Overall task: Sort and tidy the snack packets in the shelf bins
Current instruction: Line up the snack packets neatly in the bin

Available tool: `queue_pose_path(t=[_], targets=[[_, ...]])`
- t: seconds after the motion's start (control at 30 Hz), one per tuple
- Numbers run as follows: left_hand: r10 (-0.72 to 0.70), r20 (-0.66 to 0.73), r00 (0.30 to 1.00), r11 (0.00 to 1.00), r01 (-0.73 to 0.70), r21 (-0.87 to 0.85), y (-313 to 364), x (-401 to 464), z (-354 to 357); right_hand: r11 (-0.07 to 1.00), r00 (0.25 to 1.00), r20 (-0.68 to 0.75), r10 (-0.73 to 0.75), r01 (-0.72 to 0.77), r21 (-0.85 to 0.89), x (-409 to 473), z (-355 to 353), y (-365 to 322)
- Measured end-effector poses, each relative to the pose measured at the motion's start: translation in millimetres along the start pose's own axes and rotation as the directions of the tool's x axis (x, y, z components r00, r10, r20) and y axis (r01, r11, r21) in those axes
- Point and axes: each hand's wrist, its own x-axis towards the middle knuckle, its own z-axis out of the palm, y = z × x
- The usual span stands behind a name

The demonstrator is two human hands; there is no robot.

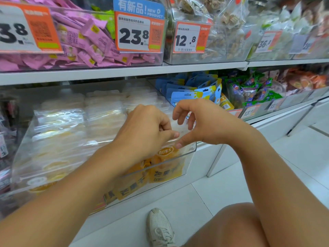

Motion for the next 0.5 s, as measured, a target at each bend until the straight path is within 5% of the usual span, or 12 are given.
queue_pose_path(t=[0.1, 0.33, 0.4, 0.5], targets=[[-0.018, 0.062, 0.998, 0.989, 0.008, 0.151, -13, -2, -3, 0.994, 0.999, -0.038, -0.006, 0.01, 0.105, 1, 0, 5], [0.079, -0.004, 0.997, 0.997, -0.079, -0.023, -17, -7, -30, 0.996, 0.993, -0.115, -0.009, 0.019, 0.088, 11, 6, 16], [0.125, 0.011, 0.992, 0.985, -0.125, 0.119, -20, -12, -40, 0.999, 0.992, -0.123, 0.0, 0.007, 0.054, 13, 7, 10], [0.032, 0.245, 0.969, 0.911, -0.129, 0.392, -28, -24, -54, 0.999, 0.987, -0.164, -0.007, 0.0, -0.044, 15, 8, -4]])
